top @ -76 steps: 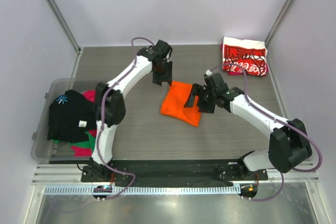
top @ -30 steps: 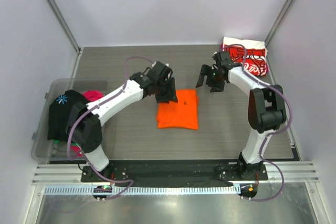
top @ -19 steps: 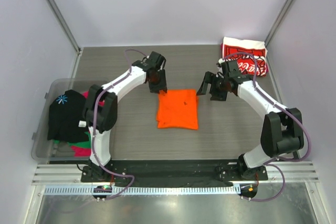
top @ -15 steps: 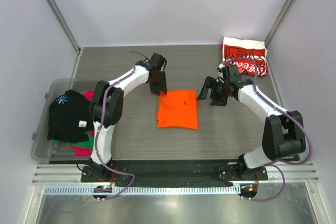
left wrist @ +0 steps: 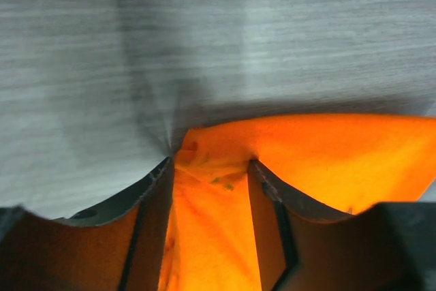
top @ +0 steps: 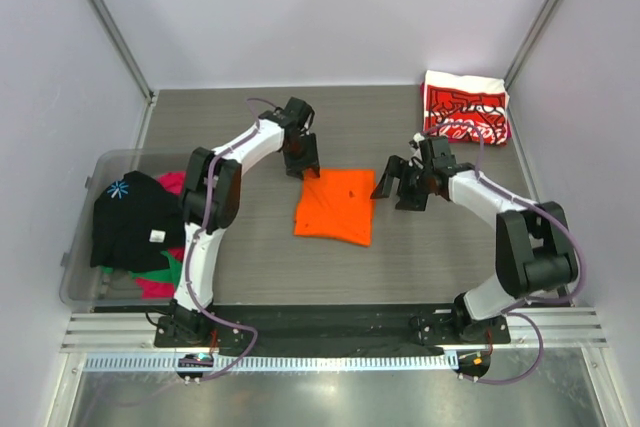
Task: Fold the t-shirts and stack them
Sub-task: Fold the tshirt, then neatly place the folded tshirt to the corner
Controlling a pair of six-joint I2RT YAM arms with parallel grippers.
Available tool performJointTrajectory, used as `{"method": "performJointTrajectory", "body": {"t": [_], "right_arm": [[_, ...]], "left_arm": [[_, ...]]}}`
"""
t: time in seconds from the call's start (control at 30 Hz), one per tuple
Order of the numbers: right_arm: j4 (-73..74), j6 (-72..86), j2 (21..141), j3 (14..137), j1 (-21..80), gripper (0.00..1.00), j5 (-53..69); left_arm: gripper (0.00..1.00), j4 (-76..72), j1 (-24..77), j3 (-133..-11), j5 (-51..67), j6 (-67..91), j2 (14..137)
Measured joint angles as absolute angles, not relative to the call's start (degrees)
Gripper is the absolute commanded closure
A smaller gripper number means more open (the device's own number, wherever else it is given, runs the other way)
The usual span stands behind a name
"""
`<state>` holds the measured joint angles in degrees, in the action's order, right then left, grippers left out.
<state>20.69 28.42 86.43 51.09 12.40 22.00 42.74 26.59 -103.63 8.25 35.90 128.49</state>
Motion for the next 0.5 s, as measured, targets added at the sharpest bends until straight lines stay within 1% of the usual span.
{"method": "performJointTrajectory", "body": {"t": [0.03,0.17,0.23,0.37,0.4,0.5], "right_arm": [[19.53,28.60,88.12,51.11,12.40,0.14,22.39],[15.90,29.21,94.94,51.48,12.40,0.14,23.66],[14.72,30.17,97.08,53.21,12.34,0.14,25.10],[12.12,30.26,100.62,56.45,12.34,0.15,25.82],[11.57,30.24,101.60,57.34,12.34,0.16,25.96],[9.98,30.30,103.98,59.44,12.34,0.21,26.74]], "left_arm": [[0.47,43.81,26.59,-104.12,8.23,35.44,128.27],[0.47,50.54,26.61,-108.71,7.77,33.91,125.80],[0.47,52.97,26.61,-110.69,6.85,33.12,122.34],[0.46,55.02,26.59,-109.45,5.06,31.53,110.13],[0.46,55.07,26.59,-107.87,4.47,31.03,105.47],[0.46,54.89,26.48,-102.02,2.87,30.37,93.89]]}}
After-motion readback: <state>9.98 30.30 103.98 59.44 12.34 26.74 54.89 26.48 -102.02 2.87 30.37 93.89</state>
